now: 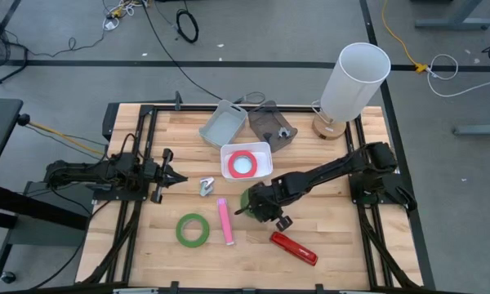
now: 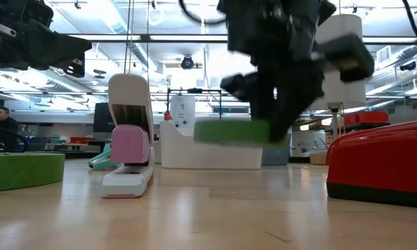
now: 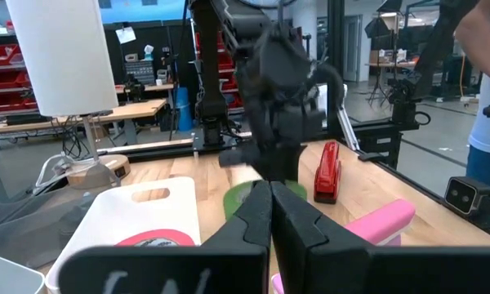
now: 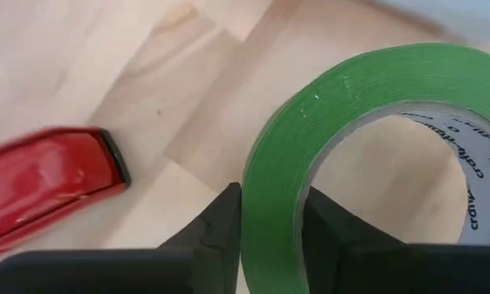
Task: Pick and place Stapler, Stapler remover, tape
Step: Put the top green tape into the white bin
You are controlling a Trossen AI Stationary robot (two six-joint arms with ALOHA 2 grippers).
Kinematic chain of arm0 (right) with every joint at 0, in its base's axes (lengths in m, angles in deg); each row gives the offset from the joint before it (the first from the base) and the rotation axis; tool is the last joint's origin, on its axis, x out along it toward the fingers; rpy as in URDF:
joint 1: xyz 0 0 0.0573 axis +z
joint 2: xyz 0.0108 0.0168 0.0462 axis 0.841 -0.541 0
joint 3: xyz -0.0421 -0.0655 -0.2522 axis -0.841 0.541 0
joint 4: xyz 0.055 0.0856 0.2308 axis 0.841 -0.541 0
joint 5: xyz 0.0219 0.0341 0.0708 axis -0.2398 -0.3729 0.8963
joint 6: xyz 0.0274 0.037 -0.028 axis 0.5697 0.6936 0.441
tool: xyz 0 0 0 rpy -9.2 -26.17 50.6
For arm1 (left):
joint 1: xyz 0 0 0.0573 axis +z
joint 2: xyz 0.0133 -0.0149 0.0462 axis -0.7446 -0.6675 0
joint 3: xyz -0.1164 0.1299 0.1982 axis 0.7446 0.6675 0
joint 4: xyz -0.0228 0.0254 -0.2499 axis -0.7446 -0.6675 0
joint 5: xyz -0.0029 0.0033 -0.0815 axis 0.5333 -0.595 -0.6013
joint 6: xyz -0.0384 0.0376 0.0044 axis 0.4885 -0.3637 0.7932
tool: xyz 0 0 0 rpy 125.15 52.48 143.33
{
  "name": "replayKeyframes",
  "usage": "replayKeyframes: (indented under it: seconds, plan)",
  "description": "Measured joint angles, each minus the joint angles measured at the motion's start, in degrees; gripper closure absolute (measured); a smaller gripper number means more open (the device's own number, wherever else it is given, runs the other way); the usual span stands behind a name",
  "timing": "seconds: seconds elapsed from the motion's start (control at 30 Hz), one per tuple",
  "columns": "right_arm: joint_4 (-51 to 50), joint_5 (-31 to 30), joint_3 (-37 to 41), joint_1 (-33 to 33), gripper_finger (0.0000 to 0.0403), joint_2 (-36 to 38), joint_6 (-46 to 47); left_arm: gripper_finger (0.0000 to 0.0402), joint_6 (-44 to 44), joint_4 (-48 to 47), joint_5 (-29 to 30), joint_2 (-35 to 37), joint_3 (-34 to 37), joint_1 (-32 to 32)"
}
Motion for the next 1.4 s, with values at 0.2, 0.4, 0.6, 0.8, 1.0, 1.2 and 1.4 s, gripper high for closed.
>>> replayKeyframes:
  seconds: [0.2,0.4,0.6,0.8,1.0,1.2,1.4]
  plan:
    - [0.8,-0.5,0.0,-1.2,0.0310,5.4,-0.2,0.0394,0.0,0.0,0.0,0.0,0.0,0.0]
    - [6.4,-4.5,0.0,-5.0,0.0310,8.3,-0.1,0.0394,0.0,0.0,0.0,0.0,0.0,0.0]
    - [12.7,-9.0,0.0,-10.2,0.0311,8.4,0.0,0.0394,0.0,0.0,0.0,0.0,0.0,0.0]
    - [17.3,-12.5,0.0,-14.3,0.0311,8.4,0.0,0.0394,0.0,0.0,0.0,0.0,0.0,0.0]
    - [18.0,-12.8,0.0,-16.9,0.0312,8.3,1.5,0.0394,0.0,0.0,0.0,0.0,0.0,0.0]
    - [19.6,-12.6,0.0,-18.4,0.0312,8.3,3.0,0.0394,0.0,0.0,0.0,0.0,0.0,0.0]
    - [20.4,-12.6,0.0,-19.2,0.0312,7.8,3.0,0.0394,0.0,0.0,0.0,0.0,0.0,0.0]
